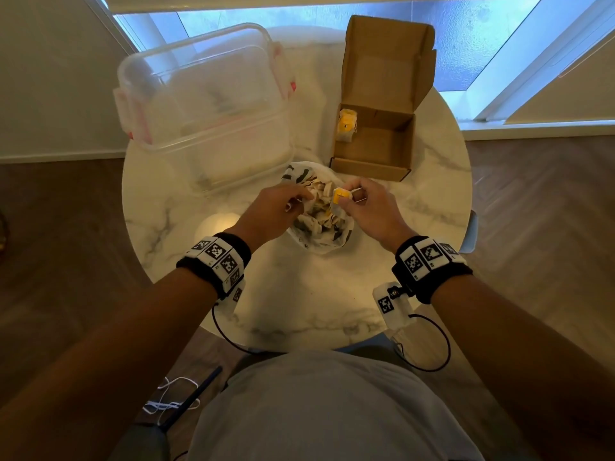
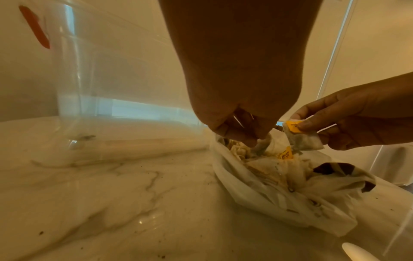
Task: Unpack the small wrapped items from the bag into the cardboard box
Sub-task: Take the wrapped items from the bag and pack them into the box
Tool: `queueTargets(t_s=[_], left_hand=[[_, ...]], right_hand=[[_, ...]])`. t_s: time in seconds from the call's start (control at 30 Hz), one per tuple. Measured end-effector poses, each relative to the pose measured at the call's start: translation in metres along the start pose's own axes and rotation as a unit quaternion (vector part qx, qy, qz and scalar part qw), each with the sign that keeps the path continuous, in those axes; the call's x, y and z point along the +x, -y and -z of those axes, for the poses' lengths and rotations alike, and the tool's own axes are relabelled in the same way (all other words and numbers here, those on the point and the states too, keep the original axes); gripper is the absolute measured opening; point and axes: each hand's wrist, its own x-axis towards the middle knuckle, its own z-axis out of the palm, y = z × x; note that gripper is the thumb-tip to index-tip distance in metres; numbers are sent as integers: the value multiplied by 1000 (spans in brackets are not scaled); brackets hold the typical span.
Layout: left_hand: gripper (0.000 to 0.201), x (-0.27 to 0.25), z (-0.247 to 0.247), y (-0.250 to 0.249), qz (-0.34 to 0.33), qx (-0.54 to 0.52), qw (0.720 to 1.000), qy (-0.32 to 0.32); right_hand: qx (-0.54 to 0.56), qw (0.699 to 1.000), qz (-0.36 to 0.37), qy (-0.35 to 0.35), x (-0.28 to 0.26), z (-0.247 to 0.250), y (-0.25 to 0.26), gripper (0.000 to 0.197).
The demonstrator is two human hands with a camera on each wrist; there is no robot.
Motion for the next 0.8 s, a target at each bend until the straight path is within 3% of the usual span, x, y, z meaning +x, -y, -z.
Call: queueTargets(t_s=[0.17, 0.33, 0.57, 0.8], left_hand=[[14, 2, 2, 4, -15, 29, 998, -51], [18, 5, 13, -7, 41, -60, 997, -23], [16, 7, 17, -15, 49, -70, 995, 49], [13, 13, 18, -20, 88, -108, 990, 3]], right_hand=[[16, 1000, -6, -5, -1, -1, 4, 13], [39, 999, -18, -15, 1, -3, 8, 22], [61, 998, 6, 8, 2, -3, 15, 18], [73, 996, 32, 41, 0, -3, 21, 18]])
